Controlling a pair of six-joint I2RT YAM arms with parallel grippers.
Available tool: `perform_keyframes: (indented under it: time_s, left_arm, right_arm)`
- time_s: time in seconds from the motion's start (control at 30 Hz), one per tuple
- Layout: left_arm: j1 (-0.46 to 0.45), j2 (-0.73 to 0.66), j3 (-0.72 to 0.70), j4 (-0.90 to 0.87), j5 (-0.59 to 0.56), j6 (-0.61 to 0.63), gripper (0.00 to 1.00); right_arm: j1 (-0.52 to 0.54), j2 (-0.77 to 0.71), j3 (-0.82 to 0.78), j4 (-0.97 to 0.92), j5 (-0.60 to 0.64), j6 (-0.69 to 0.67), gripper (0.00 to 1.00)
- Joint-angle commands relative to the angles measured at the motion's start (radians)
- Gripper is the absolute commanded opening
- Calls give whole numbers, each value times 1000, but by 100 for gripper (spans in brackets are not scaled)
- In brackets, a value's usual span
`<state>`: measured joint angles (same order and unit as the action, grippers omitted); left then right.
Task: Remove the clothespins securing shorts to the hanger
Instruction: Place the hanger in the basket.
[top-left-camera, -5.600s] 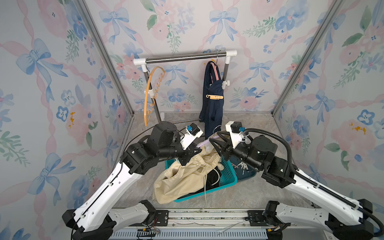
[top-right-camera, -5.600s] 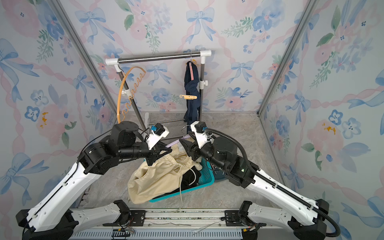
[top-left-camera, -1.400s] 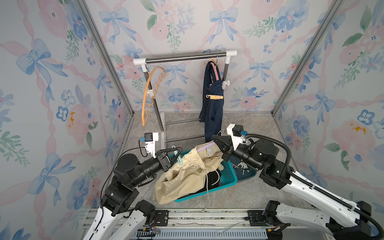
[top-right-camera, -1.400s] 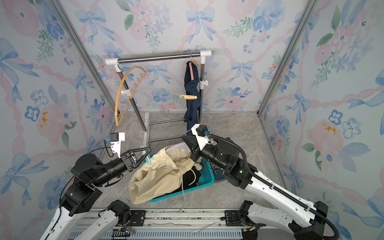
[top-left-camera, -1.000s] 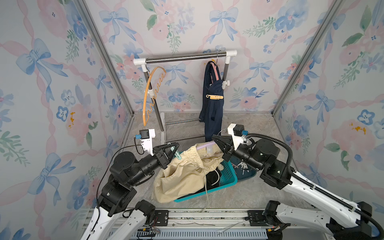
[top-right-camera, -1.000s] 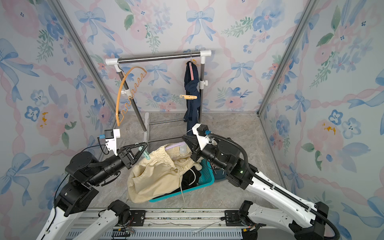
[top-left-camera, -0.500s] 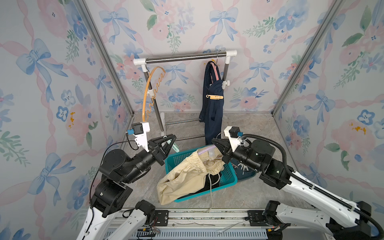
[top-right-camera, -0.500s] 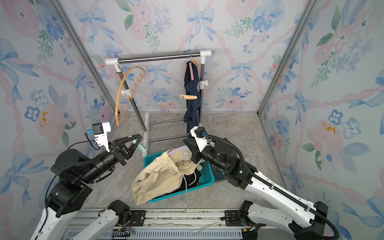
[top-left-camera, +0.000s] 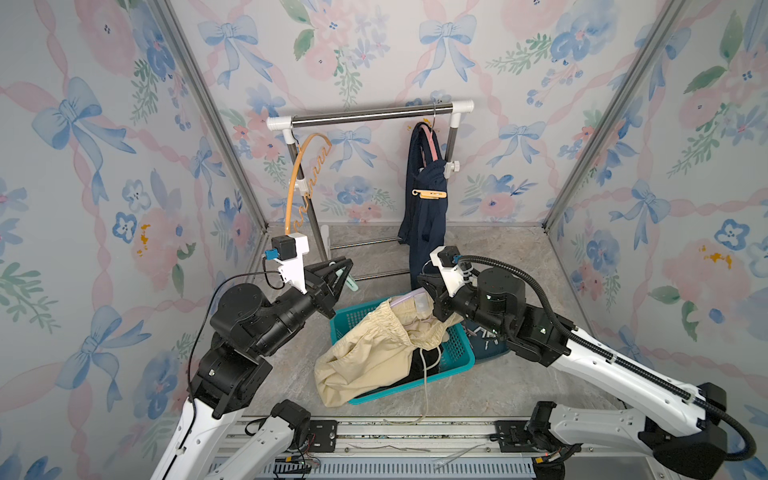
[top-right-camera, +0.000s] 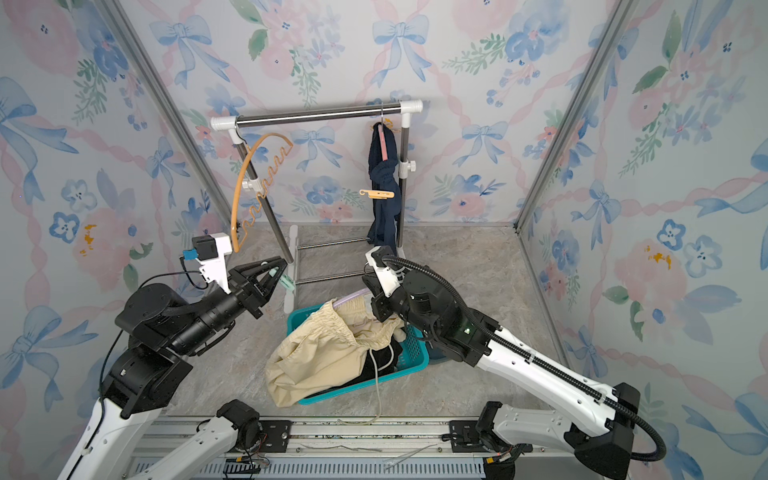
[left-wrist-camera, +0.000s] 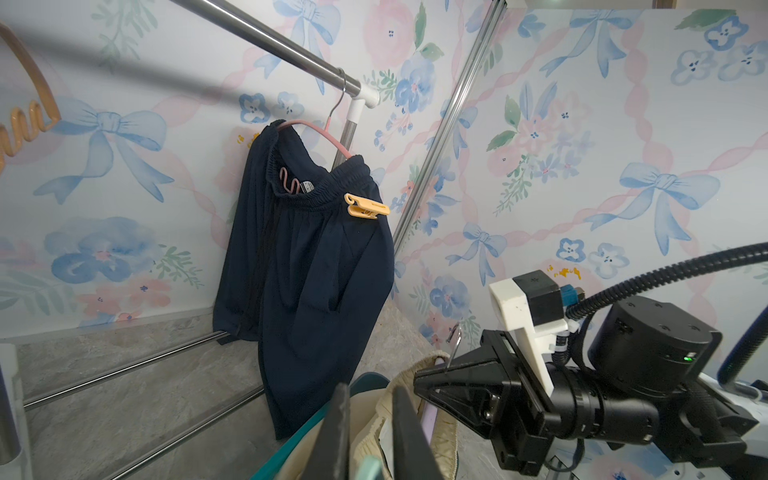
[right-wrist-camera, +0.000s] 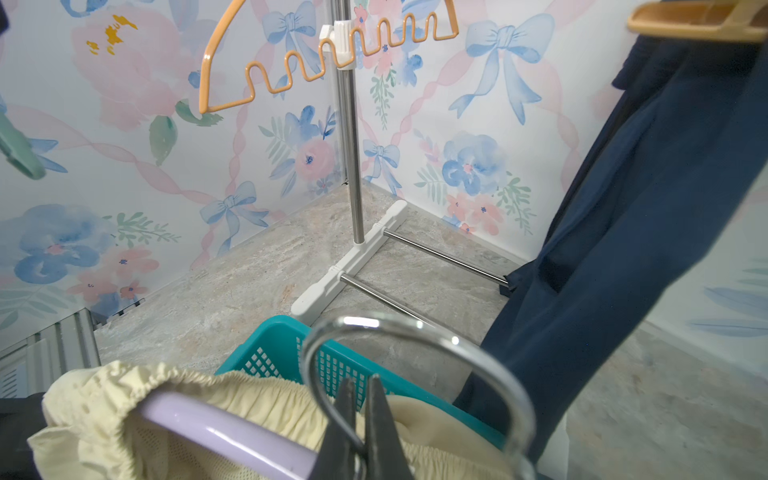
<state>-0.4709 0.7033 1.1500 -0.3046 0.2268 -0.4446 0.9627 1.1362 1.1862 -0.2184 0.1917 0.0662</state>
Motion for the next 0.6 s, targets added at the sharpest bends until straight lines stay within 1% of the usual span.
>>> perform_keyframes:
  time_s: [0.0, 0.1, 0.3, 0.43, 0.57]
  left_arm:
    - [5, 5, 33, 14, -6, 41, 0]
    - [5, 23, 50, 14, 6, 48, 0]
    - [5, 64, 88, 20, 28, 52, 0]
    - [5, 78, 97, 25, 31, 54, 0]
    - [4, 76, 93, 25, 15, 63, 0]
  right_arm:
    - [-49, -47, 78, -63, 76, -36, 0]
    - [-118, -72, 98, -102, 48, -45, 0]
    - [-209, -87, 149, -191, 1, -83, 0]
    - [-225, -69, 183, -219, 1, -111, 0]
    - [-211, -32, 204, -200, -39, -97, 0]
